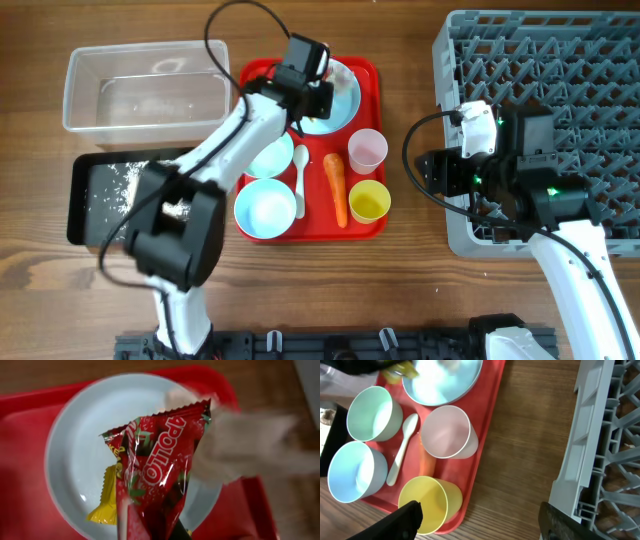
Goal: Sort waste into correct bins and load items into the dishwasher rack
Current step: 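Drop the wrappers into the clear plastic bin with the left gripper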
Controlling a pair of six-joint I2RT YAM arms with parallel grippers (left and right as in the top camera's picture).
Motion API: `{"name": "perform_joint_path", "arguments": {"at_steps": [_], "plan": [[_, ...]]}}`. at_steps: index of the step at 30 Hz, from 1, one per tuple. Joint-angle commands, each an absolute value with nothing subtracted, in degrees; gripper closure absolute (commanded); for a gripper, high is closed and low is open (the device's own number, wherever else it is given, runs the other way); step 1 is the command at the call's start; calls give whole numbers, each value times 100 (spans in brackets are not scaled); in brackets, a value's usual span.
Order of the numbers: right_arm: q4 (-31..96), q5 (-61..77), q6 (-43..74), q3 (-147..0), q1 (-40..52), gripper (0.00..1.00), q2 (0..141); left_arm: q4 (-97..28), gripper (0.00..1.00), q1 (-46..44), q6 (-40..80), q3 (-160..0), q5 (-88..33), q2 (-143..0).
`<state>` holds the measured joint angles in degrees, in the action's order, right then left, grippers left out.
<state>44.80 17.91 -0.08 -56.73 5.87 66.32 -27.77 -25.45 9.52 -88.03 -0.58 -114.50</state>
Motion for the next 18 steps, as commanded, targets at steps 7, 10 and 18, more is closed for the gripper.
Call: {"name": "perform_joint_path", "arguments": {"at_steps": [7,10,18], "plan": [[4460,1752,19,-5800,604,23,6654,-3262,96,-1638,943,-8853,-54,-10195],[4460,1752,16,-5800,604,23,6654,-3326,96,-1199,941,-8853,95,-9955],[4458,1752,19,-5800,604,23,6654,-3420,94,-224,773,-8807,331,-10248]]}}
